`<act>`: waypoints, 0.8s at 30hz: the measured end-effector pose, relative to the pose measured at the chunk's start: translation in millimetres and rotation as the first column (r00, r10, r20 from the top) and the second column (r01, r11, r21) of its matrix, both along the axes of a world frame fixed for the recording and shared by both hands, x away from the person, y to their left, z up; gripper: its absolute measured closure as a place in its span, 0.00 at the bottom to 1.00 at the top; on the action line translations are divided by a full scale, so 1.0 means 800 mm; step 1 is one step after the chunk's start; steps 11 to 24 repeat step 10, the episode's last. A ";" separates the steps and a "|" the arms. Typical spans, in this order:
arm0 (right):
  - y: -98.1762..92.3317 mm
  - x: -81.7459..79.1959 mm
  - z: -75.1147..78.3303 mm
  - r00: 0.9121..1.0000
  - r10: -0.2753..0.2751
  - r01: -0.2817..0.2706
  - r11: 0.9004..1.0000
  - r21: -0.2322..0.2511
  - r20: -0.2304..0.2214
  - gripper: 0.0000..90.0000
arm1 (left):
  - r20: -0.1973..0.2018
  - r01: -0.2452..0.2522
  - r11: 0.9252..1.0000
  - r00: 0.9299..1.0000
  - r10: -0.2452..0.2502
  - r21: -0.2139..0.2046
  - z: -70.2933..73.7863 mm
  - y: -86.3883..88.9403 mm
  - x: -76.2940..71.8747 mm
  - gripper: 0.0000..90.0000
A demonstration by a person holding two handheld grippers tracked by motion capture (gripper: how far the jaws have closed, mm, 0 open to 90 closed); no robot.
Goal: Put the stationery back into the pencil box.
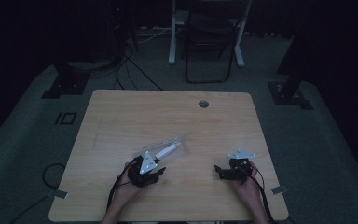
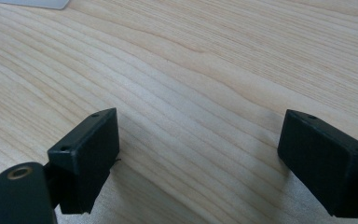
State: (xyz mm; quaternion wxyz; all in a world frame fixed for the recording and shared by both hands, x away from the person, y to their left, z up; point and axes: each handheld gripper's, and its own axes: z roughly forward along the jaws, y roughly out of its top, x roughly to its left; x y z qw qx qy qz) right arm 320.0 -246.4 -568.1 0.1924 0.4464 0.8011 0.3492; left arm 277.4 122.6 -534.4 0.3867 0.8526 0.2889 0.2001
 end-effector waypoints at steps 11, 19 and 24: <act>0.000 0.000 0.000 1.000 0.000 0.000 1.000 0.000 0.000 0.14 | -0.056 0.028 0.999 0.998 -0.027 0.020 -0.019 -0.007 -0.013 0.64; 0.000 0.000 0.000 1.000 0.000 0.000 1.000 0.000 0.000 0.14 | -0.056 0.028 0.999 0.998 -0.027 0.020 -0.019 -0.007 -0.013 0.64; 0.000 0.000 0.000 1.000 0.000 0.000 1.000 0.000 0.000 0.14 | -0.056 0.028 0.999 0.998 -0.027 0.020 -0.019 -0.007 -0.013 0.64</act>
